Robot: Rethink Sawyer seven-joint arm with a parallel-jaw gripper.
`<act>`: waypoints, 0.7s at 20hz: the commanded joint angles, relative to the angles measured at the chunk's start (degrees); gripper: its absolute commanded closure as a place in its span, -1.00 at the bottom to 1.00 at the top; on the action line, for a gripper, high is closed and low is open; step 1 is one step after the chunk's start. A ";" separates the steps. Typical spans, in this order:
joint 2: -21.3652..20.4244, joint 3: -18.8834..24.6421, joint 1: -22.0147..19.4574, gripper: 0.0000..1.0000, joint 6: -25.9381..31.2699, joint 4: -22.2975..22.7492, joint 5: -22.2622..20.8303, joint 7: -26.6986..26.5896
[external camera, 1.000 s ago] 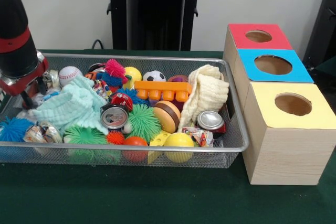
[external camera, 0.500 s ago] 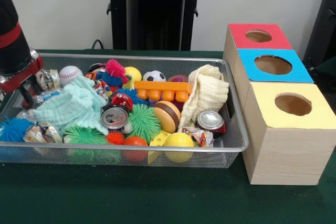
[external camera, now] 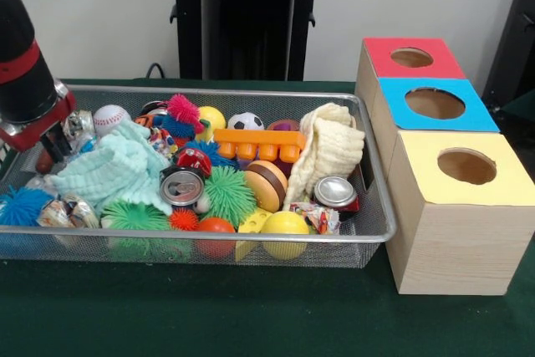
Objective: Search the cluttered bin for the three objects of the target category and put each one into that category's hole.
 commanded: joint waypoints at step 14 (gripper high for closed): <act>-2.85 -1.56 3.51 1.00 0.42 12.12 1.68 3.32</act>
